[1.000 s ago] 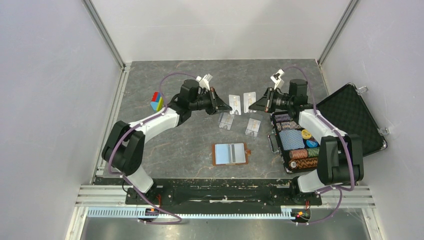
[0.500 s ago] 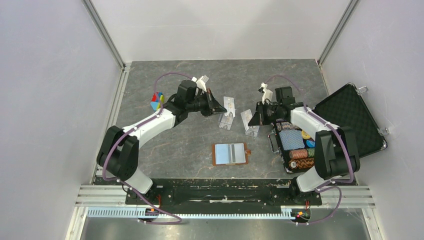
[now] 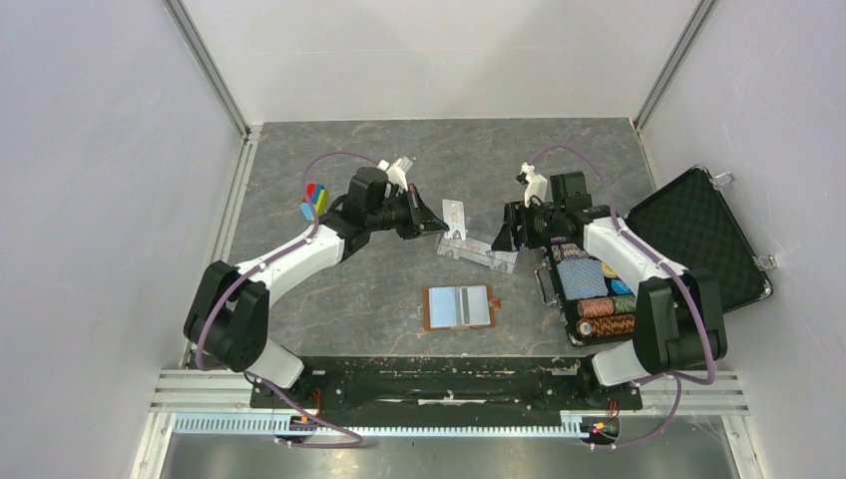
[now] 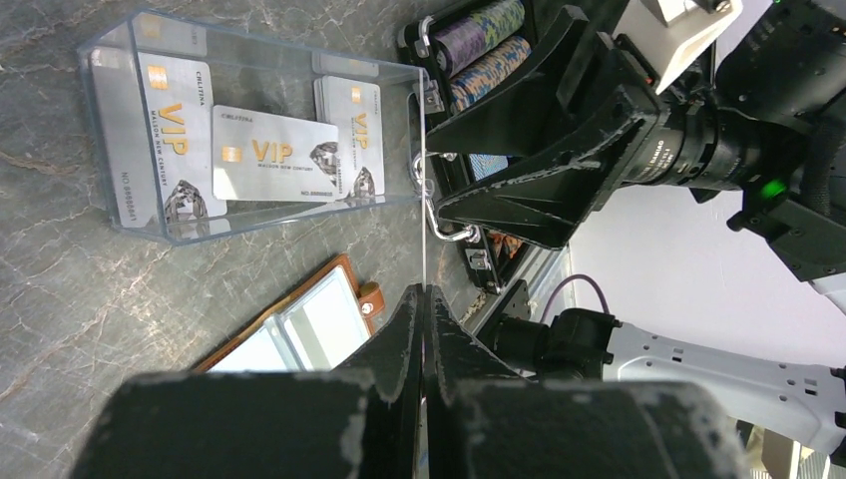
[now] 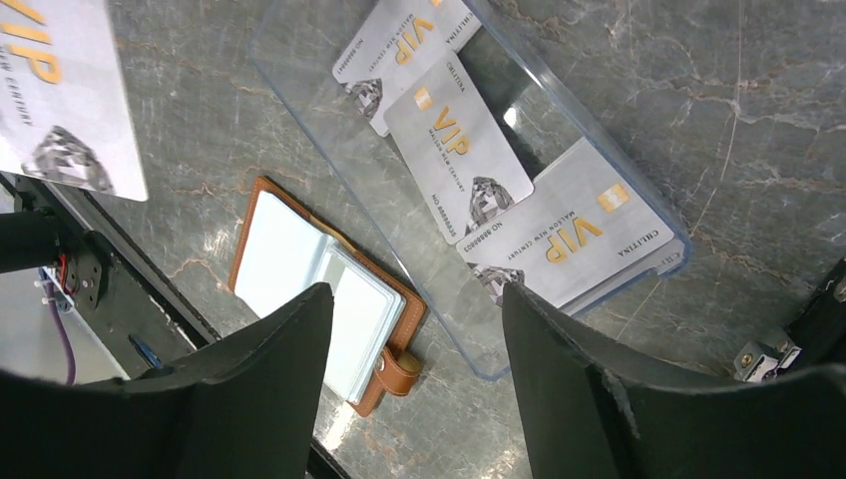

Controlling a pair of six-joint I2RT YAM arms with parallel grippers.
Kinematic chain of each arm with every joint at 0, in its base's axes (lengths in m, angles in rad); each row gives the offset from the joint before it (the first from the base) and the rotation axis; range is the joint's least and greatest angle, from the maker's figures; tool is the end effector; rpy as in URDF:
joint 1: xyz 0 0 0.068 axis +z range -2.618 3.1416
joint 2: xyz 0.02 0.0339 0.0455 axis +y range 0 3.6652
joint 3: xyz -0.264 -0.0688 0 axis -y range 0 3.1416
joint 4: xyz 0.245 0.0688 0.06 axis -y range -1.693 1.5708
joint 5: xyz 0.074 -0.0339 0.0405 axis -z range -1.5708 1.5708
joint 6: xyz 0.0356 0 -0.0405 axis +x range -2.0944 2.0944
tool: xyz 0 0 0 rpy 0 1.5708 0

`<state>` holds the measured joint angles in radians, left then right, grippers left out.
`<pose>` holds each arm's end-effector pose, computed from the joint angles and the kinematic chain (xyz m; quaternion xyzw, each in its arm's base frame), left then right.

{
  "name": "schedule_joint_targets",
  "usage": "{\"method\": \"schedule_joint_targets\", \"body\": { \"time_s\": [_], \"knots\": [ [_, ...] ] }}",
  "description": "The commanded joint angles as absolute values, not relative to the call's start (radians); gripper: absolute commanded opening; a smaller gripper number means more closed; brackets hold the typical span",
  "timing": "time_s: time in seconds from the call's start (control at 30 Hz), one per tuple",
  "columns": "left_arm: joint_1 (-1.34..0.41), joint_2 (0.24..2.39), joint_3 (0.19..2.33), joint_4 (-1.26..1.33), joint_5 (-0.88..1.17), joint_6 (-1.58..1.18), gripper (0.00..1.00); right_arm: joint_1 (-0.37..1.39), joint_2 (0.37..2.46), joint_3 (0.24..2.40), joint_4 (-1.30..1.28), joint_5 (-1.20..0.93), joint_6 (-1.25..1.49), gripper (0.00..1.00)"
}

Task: Put the credit cards into the card holder
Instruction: Place the credit card in the storage box, then insert the credit card into the card holder.

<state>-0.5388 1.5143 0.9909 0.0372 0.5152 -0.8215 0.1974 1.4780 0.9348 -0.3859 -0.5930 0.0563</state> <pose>0.2829 -0.1896 0.2575 0.0135 0.8385 -0.4835 0.2508 0.2886 0.0780 0.2182 -0.1559 0.8988 0.3132 0.2641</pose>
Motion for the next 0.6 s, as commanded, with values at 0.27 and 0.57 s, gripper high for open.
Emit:
{"method": "schedule_joint_targets", "body": {
  "time_s": [0.27, 0.57],
  "knots": [
    [-0.534, 1.421, 0.865, 0.323, 0.627, -0.934, 0.02, 0.183, 1.361, 0.882, -0.03, -0.921, 0.359, 0.67],
    [-0.537, 1.406, 0.81, 0.531, 0.742, -1.041, 0.02, 0.187, 1.347, 0.736, 0.444, -1.076, 0.731, 0.62]
  ]
}}
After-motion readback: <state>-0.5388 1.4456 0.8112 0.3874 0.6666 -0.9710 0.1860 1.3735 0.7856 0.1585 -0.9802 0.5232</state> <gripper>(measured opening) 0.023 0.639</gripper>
